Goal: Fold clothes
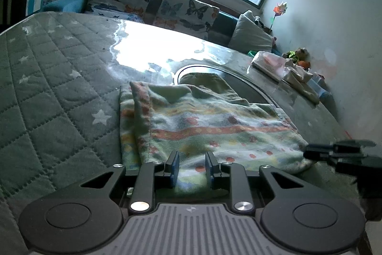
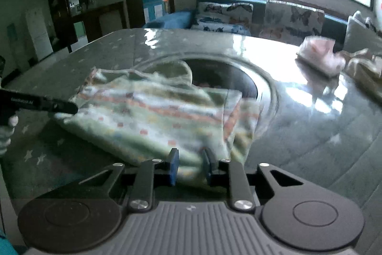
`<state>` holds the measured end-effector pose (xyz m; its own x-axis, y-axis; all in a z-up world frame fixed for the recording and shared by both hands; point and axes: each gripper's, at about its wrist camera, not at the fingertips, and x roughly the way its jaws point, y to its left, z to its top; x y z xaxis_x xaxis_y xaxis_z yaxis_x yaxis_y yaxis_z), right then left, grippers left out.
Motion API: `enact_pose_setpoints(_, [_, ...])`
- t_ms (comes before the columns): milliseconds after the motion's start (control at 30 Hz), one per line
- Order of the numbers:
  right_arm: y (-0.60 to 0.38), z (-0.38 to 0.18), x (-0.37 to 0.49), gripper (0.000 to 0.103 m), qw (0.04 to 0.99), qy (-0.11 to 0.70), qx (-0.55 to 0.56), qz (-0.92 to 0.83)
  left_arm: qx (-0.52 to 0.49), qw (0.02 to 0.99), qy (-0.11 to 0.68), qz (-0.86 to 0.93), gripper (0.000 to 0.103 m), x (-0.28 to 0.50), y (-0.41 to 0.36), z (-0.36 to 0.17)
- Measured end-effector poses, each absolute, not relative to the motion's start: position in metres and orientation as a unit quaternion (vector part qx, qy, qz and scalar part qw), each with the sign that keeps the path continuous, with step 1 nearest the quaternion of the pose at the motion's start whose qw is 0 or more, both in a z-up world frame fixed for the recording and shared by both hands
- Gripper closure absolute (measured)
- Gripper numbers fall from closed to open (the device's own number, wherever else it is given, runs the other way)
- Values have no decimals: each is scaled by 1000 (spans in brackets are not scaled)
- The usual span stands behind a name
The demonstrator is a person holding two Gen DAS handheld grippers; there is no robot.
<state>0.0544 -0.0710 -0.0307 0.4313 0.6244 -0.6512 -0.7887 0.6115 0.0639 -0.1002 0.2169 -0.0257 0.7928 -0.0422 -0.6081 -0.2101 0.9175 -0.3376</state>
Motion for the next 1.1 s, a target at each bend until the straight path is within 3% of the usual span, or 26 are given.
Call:
enact_pose_setpoints(100, [-57, -25, 68, 80, 836, 320, -122, 429, -187, 930, 312, 52, 68, -97, 219, -17])
enact_pose_setpoints(633, [-23, -54, 119, 80, 837, 352, -119, 403, -183, 920, 336, 83, 69, -36, 258, -25])
enact_pose_setpoints(1100, [-4, -52, 143, 79, 850, 340, -117, 386, -150, 923, 346, 76, 68, -5, 245, -26])
